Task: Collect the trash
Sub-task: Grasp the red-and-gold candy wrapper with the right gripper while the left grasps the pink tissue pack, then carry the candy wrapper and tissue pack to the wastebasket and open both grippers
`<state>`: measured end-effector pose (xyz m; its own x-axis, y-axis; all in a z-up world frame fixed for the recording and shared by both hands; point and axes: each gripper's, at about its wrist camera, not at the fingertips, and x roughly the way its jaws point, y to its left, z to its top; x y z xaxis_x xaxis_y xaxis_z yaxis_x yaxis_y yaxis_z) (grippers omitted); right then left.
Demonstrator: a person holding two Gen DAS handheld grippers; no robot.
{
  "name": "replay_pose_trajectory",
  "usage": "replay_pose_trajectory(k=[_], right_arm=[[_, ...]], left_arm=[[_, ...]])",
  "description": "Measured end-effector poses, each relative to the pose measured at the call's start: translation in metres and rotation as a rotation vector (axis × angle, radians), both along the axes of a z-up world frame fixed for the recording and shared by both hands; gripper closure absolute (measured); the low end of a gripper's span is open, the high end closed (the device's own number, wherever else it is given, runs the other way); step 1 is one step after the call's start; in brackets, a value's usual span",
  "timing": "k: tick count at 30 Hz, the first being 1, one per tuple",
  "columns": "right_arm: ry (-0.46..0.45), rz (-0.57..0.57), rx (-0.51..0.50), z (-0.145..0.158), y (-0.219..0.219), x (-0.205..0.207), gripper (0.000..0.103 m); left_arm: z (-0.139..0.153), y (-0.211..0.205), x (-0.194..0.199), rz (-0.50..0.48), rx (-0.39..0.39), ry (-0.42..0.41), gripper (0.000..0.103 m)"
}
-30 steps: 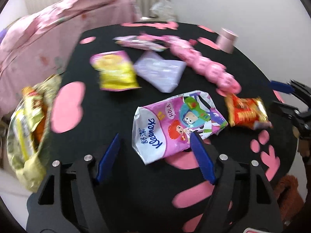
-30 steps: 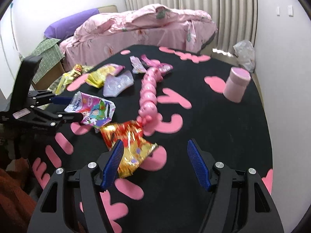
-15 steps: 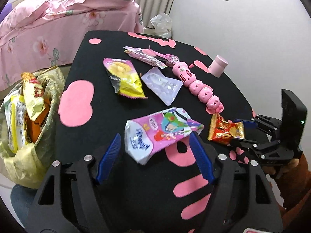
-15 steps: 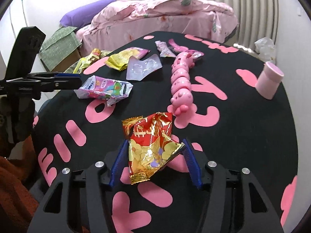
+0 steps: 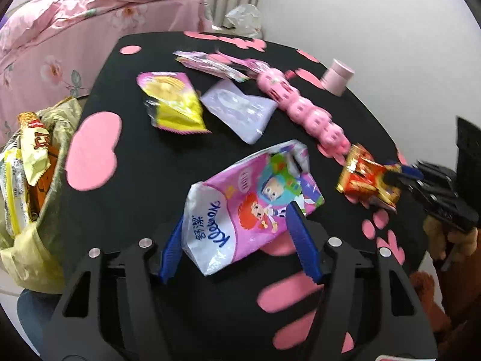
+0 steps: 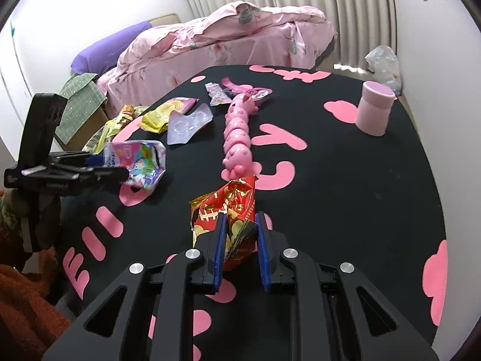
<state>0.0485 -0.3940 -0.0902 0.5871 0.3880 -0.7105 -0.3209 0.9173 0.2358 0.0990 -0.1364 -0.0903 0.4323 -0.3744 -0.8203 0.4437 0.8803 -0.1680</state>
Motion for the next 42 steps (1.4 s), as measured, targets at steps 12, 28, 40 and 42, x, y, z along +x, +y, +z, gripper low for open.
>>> replay_pose_trajectory(k=[12, 28, 40, 42], right_arm=[[0.033, 0.004, 0.022, -0.015, 0.008, 0.0, 0.05], [0.039, -0.064, 0.095, -0.012, 0.019, 0.007, 0.071], [-0.094, -0.038, 0.036, 0.037, 0.031, -0.004, 0.072], [-0.127, -0.023, 0.026, 0.051, 0.038, -0.004, 0.072]], left_arm=[[0.001, 0.006, -0.018, 0.019, -0.069, 0.011, 0.074], [-0.001, 0.007, 0.0, 0.031, -0.199, 0.065, 0.073], [0.048, 0.033, -0.019, 0.093, -0.232, -0.128, 0.095], [0.061, 0.045, -0.025, 0.117, -0.24, -0.172, 0.095]])
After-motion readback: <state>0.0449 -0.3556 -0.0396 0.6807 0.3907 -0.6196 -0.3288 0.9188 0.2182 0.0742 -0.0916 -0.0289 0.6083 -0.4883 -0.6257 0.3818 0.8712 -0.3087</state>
